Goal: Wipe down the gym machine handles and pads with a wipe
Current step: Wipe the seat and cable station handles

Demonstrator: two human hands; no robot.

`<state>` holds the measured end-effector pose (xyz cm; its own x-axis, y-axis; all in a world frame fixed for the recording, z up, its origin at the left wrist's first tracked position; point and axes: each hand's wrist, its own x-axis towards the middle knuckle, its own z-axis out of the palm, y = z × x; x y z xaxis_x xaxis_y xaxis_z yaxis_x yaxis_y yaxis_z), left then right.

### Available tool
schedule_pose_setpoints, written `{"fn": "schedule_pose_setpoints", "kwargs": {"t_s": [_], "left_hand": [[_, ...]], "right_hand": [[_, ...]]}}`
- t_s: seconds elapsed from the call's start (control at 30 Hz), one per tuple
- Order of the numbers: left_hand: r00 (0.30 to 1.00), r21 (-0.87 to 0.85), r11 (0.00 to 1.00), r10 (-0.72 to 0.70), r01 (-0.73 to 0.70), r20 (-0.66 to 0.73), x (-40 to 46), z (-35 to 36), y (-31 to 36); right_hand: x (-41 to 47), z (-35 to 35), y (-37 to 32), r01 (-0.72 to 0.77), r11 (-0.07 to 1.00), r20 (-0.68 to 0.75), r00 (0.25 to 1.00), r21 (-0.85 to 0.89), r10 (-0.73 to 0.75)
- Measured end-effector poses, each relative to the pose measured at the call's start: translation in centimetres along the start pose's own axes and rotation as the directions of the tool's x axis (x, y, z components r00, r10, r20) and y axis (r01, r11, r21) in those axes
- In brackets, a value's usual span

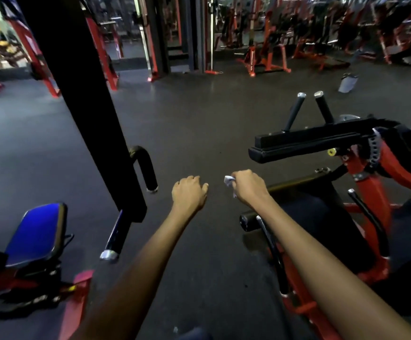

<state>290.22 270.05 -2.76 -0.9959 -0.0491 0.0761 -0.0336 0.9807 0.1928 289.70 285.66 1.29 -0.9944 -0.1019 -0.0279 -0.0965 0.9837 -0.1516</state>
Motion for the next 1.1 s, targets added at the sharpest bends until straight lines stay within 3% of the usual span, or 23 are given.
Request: {"fn": "schedule_pose_setpoints", "kwargs": {"t_s": [0.37, 0.73, 0.97, 1.1], "left_hand": [[0.991, -0.092, 0.986, -0.137, 0.136, -0.005, 14.7, 1.9, 0.0], [0.950, -0.091, 0.951, -0.303, 0.296, -0.073, 31.8, -0.1, -4.1], [0.887, -0.078, 0.900, -0.435, 0.428, -0.155, 43.6, -2.0, -10.8], [0.823, -0.043, 0.833, -0.552, 0.552, -0.130, 49.0, -2.8, -15.7]], "right_hand": [[17.5, -0.5, 0.6, 0.124, 0.992, -0.003, 0.992, -0.009, -0.124], [37.6, -1.1, -4.2, 0.291, 0.957, 0.002, 0.957, 0.009, -0.291], [51.9, -0.9, -11.4, 0.481, 0.877, -0.021, 0.876, 0.002, -0.481], [58.8, -0.6, -16.6, 0.598, 0.801, -0.014, 0.802, 0.028, -0.598]]}}
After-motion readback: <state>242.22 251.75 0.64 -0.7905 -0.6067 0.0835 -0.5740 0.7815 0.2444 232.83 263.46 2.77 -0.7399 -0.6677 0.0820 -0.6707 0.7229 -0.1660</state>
